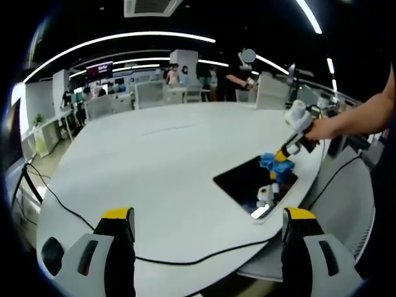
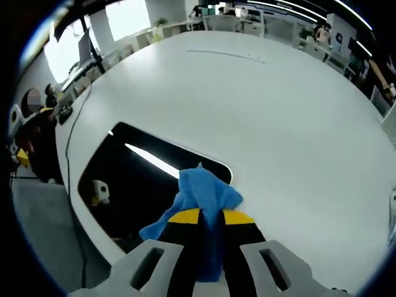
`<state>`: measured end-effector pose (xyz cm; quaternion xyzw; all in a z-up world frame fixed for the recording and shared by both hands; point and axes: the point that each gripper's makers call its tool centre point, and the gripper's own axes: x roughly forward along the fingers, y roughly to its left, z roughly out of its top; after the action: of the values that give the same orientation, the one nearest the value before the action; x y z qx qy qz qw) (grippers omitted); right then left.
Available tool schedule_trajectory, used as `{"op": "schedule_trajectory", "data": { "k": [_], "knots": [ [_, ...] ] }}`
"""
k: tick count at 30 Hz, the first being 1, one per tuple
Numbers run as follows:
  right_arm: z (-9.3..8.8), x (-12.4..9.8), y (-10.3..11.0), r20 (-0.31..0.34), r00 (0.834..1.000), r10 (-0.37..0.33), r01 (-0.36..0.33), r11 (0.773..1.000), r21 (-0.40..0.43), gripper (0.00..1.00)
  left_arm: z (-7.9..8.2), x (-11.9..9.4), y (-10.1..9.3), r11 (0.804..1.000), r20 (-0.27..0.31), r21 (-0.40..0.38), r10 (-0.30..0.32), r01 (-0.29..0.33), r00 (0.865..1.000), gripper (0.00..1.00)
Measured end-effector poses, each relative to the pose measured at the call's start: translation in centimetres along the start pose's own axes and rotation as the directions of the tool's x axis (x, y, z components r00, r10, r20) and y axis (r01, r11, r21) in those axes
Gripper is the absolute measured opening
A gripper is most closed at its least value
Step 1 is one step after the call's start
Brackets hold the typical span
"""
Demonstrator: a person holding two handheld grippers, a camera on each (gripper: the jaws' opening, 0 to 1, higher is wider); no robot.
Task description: Wipe the mirror surface with the cleaning cloth until all visible marks leave the cleaned area.
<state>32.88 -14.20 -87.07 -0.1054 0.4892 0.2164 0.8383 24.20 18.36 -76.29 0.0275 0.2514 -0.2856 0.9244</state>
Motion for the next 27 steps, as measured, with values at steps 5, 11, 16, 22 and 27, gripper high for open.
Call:
{"op": "schedule_trajectory", "data": {
  "k": [5,11,16,22,27],
  "knots": [
    [-0.2,-0.2,0.3,0.015,1.000,-0.014,0.015,0.997,-0.070,0.07,0.0,-0.3,-0.7,1.000,0.007,0.000,-0.012,0.012,1.000,1.00],
    [-0.6,-0.5,0.5,-0.008,0.999,-0.034,0.034,0.998,-0.043,0.08,-0.4,-0.7,-0.7,1.000,0.003,-0.002,-0.005,0.005,1.000,1.00],
    [-0.9,-0.7,0.6,-0.019,0.999,-0.031,0.030,0.998,-0.048,0.08,-0.4,-0.8,-0.7,1.000,0.000,0.001,-0.003,0.003,1.000,1.00],
    [-1.7,-1.0,0.8,-0.031,0.999,-0.024,0.023,0.999,-0.038,0.08,-0.2,-0.7,-0.6,1.000,0.002,0.005,-0.001,0.001,1.000,1.00],
    [-2.2,-1.3,1.0,-0.027,0.999,-0.026,0.025,1.000,-0.015,0.07,-0.2,-0.7,-0.6,1.000,-0.002,0.009,-0.005,0.006,1.000,1.00]
  ]
}}
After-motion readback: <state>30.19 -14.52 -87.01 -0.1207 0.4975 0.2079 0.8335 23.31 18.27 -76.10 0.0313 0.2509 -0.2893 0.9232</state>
